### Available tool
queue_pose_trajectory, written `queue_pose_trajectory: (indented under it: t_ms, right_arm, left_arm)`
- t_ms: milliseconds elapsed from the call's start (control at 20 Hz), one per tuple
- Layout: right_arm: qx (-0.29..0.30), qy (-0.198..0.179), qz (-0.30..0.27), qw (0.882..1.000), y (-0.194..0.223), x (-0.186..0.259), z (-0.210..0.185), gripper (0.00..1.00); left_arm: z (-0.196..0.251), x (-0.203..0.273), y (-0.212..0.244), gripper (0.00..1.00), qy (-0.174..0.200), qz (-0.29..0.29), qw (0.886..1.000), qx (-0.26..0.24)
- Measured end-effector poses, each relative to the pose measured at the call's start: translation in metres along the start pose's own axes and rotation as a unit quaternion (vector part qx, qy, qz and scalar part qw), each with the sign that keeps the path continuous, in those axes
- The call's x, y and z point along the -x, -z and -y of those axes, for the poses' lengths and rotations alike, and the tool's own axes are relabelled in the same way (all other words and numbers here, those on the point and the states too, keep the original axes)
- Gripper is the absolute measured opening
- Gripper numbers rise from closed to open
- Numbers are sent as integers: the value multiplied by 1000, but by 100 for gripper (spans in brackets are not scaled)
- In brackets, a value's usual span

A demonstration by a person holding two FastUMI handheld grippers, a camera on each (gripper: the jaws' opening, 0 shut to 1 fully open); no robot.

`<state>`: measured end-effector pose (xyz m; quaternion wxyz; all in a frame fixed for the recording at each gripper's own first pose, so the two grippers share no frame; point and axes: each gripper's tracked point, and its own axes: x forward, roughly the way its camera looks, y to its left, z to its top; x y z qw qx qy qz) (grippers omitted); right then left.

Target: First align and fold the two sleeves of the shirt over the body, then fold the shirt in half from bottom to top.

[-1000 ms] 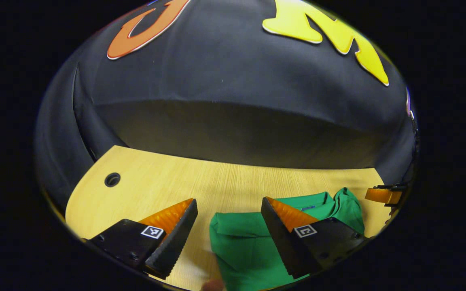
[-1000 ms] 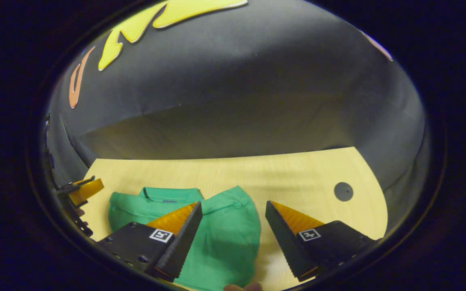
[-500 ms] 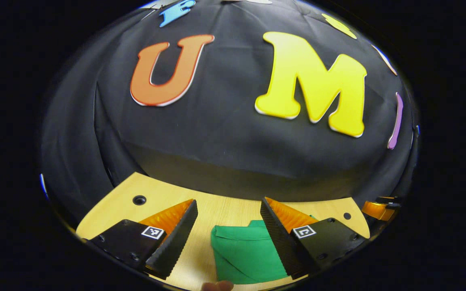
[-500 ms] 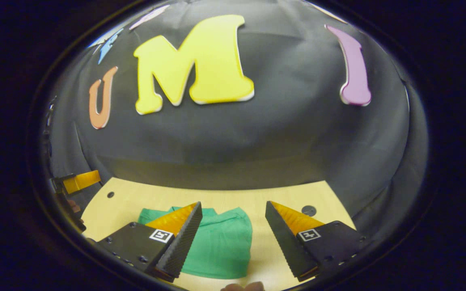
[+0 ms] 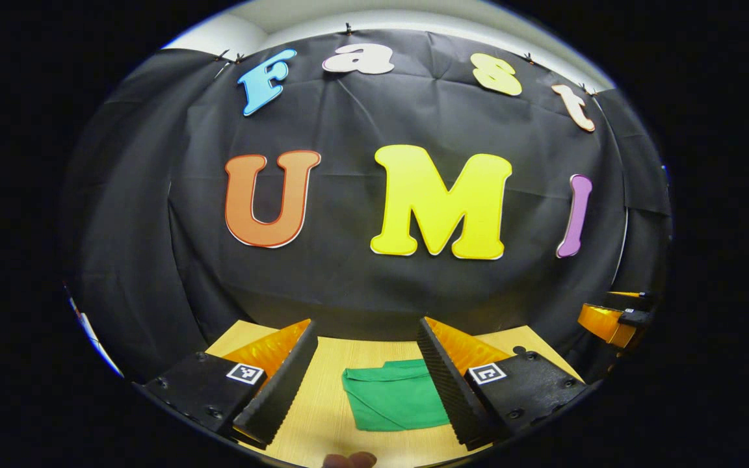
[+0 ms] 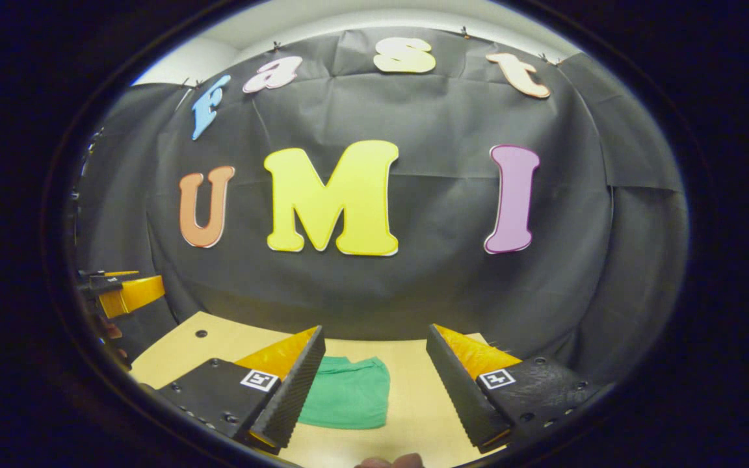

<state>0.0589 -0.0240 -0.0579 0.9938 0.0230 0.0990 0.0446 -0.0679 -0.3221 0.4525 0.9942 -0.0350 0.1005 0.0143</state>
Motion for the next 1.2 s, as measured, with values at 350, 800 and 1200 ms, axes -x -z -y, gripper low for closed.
queue_pose_trajectory:
  t_ms: [350,800,1200]
  right_arm:
    - [3,5,-15,1000,47,69,-14,97]
    - [7,3,2,1000,43,77,-20,97]
    - [13,-1,17,1000,33,79,-21,97]
  left_arm:
    - [3,67,35,98,-11,-3,999,-30]
    - [6,67,33,98,-9,-10,1000,-23]
    - [21,66,25,98,11,-3,999,-35]
